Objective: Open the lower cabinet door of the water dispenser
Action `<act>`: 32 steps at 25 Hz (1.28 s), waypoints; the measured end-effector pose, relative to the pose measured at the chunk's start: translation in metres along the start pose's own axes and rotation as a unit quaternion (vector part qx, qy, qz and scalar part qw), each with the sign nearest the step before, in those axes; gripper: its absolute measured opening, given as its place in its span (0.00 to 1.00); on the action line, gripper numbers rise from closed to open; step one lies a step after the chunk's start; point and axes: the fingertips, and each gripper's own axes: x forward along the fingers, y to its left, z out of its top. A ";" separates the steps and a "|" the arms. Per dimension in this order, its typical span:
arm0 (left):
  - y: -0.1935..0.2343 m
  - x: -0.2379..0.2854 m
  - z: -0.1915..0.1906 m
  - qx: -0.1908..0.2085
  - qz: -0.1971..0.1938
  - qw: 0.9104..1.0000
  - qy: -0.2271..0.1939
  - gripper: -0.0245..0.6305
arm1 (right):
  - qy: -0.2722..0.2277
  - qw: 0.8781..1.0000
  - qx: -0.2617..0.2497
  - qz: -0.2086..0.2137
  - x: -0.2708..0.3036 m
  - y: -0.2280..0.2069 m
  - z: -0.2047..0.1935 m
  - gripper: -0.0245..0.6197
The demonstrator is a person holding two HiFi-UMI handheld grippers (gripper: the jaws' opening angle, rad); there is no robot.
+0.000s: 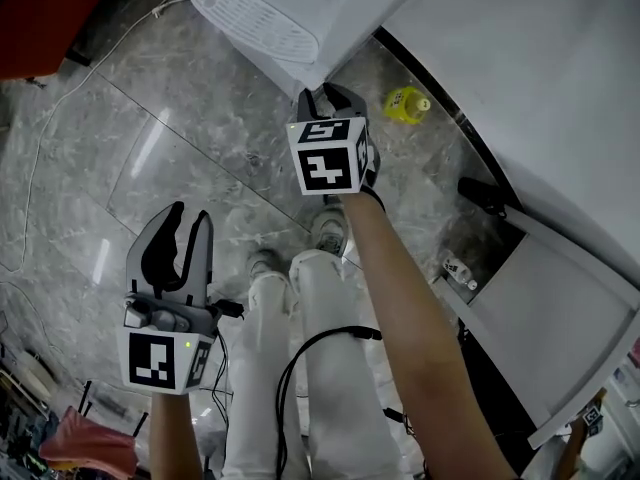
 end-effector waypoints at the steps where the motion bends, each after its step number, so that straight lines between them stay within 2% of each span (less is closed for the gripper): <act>1: 0.001 0.000 0.000 -0.001 0.002 1.000 -0.001 0.21 | -0.001 1.000 0.000 0.004 -0.001 0.006 -0.003 0.22; 5: 0.005 -0.003 0.004 -0.003 0.005 1.000 -0.010 0.21 | 0.001 1.000 0.001 0.011 -0.005 0.020 -0.010 0.23; 16: 0.005 -0.010 -0.003 -0.012 0.009 1.000 -0.002 0.21 | -0.001 0.997 -0.029 0.077 -0.013 0.055 -0.020 0.20; 18: 0.004 -0.008 -0.004 -0.013 0.007 1.000 0.000 0.21 | -0.008 0.995 -0.044 0.088 -0.015 0.060 -0.020 0.07; 20: 0.002 -0.004 -0.004 -0.015 0.004 1.000 0.003 0.22 | -0.014 0.994 -0.059 0.093 -0.020 0.064 -0.020 0.05; 27: -0.014 0.030 0.000 -0.022 -0.019 1.000 0.010 0.27 | -0.025 0.992 -0.080 0.099 -0.052 0.062 -0.020 0.05; 32: -0.027 0.063 -0.008 -0.037 -0.018 0.999 0.014 0.31 | -0.038 0.991 -0.079 0.104 -0.084 0.048 -0.018 0.05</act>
